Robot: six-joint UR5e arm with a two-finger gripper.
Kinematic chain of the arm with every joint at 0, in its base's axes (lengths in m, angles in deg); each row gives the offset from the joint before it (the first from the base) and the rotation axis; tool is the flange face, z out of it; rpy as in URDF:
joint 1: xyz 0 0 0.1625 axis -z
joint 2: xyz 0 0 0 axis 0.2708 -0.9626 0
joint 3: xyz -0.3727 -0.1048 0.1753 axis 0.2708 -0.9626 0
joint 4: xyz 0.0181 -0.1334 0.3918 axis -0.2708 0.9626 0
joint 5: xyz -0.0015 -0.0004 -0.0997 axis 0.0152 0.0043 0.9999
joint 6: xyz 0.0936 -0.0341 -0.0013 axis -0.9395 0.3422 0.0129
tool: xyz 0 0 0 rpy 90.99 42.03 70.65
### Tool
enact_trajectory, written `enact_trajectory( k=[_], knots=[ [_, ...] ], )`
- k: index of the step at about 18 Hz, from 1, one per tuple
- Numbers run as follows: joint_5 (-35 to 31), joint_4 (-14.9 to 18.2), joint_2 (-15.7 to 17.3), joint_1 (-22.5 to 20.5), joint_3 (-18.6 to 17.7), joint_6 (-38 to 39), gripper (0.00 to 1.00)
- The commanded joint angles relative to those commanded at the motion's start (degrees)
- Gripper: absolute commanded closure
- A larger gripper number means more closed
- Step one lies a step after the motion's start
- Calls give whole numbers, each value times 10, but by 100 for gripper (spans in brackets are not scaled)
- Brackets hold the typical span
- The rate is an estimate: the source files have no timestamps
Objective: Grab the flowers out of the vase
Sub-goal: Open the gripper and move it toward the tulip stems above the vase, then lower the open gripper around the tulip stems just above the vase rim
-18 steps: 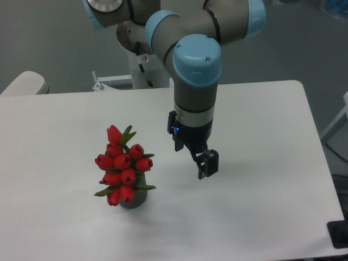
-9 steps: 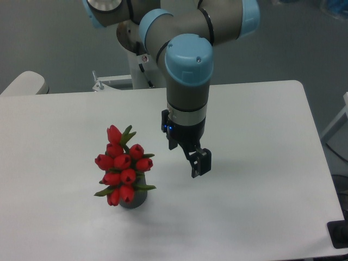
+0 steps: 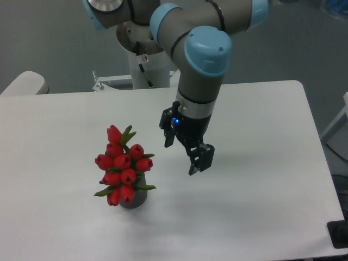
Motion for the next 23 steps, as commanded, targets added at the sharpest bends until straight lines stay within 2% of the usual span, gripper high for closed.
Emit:
enact_trajectory(
  k=[4,8,11,14,16,21,23],
  knots=[
    [92,-17,5,-13,-33,23,0],
    [133,-15,13,-33,-72,28,0],
    [166,-20,25,-36,-119,23,0],
    [261,-25,26,-52,-148,39,0],
    [299,-31,28,-51,-167,38,0],
    [302,-105,29,-42,-188,37,0],
    [300,-115,27,-42,-193,34,0]
  ],
)
